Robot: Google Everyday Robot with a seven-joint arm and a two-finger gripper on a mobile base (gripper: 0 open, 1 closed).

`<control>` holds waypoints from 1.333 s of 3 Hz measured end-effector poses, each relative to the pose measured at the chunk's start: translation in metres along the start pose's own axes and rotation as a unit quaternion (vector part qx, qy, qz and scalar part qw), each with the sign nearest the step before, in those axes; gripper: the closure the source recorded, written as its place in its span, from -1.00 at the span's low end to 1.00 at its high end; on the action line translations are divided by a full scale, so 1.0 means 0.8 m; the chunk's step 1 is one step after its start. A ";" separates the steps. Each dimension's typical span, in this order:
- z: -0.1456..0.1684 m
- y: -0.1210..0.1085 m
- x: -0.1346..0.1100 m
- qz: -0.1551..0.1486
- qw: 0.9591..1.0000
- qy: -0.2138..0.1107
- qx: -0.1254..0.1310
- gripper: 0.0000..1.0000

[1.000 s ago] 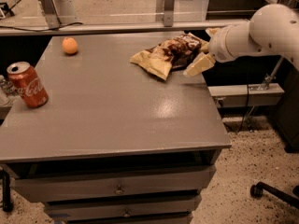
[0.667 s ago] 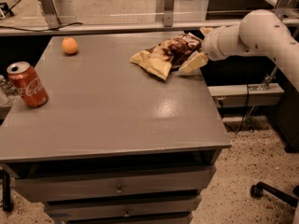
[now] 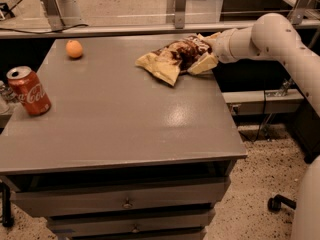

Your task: Pick brown chip bag

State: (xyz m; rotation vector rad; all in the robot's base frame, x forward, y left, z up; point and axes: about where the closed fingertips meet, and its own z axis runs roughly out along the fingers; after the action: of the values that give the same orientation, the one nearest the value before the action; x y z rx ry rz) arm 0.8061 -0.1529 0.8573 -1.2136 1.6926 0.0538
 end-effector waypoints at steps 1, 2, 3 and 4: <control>-0.001 -0.001 -0.001 0.000 1.000 0.000 0.000 0.27; -0.001 -0.001 -0.001 0.000 1.000 0.000 0.000 0.74; -0.011 0.014 -0.028 0.001 1.000 -0.025 -0.009 1.00; -0.031 0.024 -0.074 0.003 0.998 -0.054 -0.015 1.00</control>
Offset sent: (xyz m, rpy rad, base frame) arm -0.0200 0.0093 0.0192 0.0431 -0.0301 0.0364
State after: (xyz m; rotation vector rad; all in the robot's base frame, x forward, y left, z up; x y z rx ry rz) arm 0.7743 -0.1165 0.9033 -1.2070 1.6068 0.1460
